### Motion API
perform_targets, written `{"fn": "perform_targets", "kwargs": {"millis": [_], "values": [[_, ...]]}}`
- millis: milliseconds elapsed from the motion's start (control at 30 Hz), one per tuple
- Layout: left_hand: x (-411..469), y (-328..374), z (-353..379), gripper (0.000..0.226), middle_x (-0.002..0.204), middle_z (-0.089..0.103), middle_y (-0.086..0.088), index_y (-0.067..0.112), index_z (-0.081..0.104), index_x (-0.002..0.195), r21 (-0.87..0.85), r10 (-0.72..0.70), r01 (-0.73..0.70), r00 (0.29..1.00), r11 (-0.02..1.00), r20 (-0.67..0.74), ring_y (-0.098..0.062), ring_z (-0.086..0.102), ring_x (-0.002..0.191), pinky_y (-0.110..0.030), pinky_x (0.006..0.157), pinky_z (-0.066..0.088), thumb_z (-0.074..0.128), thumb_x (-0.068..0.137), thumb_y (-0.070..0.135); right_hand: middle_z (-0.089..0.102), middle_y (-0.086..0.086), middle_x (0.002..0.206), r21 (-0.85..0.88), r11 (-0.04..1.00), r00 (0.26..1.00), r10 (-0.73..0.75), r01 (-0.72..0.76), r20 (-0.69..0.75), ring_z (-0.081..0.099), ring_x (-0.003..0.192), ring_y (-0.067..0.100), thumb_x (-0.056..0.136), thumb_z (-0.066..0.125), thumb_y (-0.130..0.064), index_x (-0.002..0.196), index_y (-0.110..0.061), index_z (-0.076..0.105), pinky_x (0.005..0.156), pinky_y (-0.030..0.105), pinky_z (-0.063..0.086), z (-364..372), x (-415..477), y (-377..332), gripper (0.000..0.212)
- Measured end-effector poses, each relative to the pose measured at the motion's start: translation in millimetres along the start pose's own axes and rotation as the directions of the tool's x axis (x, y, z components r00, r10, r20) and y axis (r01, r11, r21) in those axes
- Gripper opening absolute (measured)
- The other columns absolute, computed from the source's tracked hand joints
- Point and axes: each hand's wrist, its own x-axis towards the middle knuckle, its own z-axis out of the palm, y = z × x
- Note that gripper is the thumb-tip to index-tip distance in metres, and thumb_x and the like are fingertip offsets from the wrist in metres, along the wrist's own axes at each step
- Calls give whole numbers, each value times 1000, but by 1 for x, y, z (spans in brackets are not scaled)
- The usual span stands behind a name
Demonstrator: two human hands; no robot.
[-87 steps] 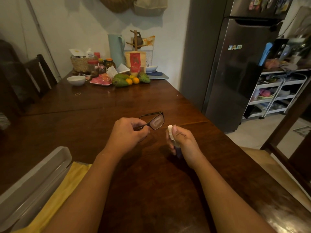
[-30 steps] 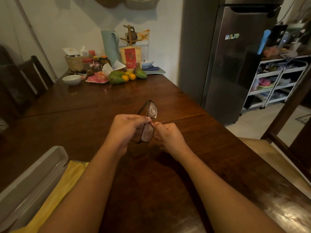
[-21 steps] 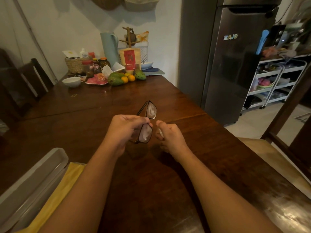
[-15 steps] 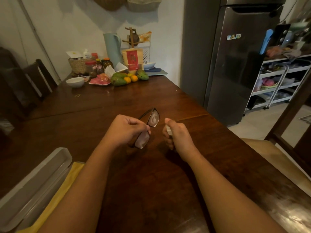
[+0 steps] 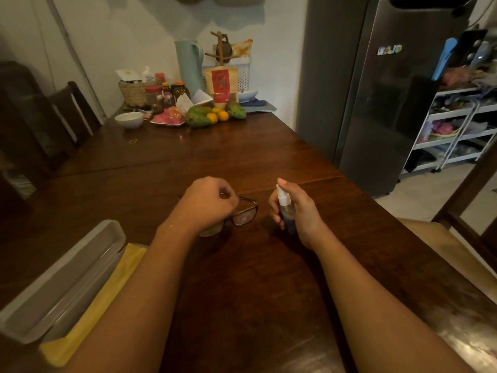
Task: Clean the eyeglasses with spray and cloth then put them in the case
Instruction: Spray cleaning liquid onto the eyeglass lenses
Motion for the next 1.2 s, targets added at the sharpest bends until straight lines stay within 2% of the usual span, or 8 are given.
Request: {"fn": "perform_targets", "kwargs": {"millis": [100, 200, 333, 533, 700, 1000, 1100, 1200], "values": [[1, 12, 15, 36, 129, 66, 4, 33, 63, 127, 64, 47, -44, 998, 997, -43, -18, 64, 109, -37, 90, 54, 59, 93, 44, 50, 7, 57, 13, 1000, 1000, 14, -14, 17, 46, 51, 18, 92, 42, -58, 62, -10, 52, 54, 29, 39, -1, 0, 1, 58], [3, 17, 27, 47, 143, 58, 1, 29, 57, 138, 109, 28, -30, 1000, 994, 13, -22, 56, 125, -37, 97, 49, 54, 95, 49, 51, 6, 57, 10, 1000, 1000, 13, -13, 28, 47, 53, 20, 93, 42, -59, 61, -11, 52, 54, 28, 41, -4, 0, 1, 58], [3, 19, 35, 43, 127, 68, -1, 22, 66, 127, 163, 26, -27, 1000, 986, 8, -18, 62, 110, -30, 82, 47, 51, 97, 48, 52, 4, 57, 2, 1000, 999, 11, -11, 36, 46, 54, 21, 93, 43, -60, 60, -12, 53, 56, 28, 42, -5, 0, 1, 58], [-2, 28, 34, 25, 94, 75, 2, 20, 78, 99, -11, -47, 47, 999, 999, -23, -12, 68, 82, -37, 74, 61, 64, 93, 39, 53, 4, 58, -2, 1000, 1000, 23, -23, 12, 48, 53, 19, 93, 44, -61, 61, -12, 54, 59, 32, 41, -7, 2, 2, 59], [-3, 31, 23, 5, 84, 75, 5, 23, 81, 79, -213, -154, 143, 988, 966, -34, -5, 66, 76, -17, 48, 48, 78, 83, 25, 51, 4, 57, 47, 999, 1000, 21, -21, 3, 45, 52, 18, 93, 45, -59, 61, -11, 53, 57, 31, 39, -10, 2, 2, 58], [-4, 28, 0, 41, 82, 78, 6, 26, 69, 116, -358, -179, 167, 984, 919, -2, -7, 66, 93, -28, 78, 47, 79, 81, 10, 52, 2, 57, 51, 999, 1000, 12, -12, 3, 48, 53, 16, 96, 46, -57, 61, -12, 54, 60, 31, 40, -12, 4, 4, 57], [-2, 24, -8, 47, 85, 77, 3, 20, 65, 125, -354, -207, 190, 978, 916, -11, -7, 68, 89, -24, 69, 45, 77, 82, 6, 52, 3, 58, 44, 999, 1000, 3, -4, 27, 48, 54, 16, 95, 46, -59, 61, -12, 54, 63, 33, 40, -13, 4, 4, 59], [-1, 19, -14, 28, 90, 75, 0, 17, 71, 111, -365, -236, 191, 968, 911, -81, -7, 70, 84, -16, 57, 46, 72, 86, 3, 53, 3, 60, 31, 999, 999, 12, -13, 35, 49, 55, 15, 93, 45, -63, 60, -14, 55, 64, 34, 40, -13, 5, 5, 60]]}}
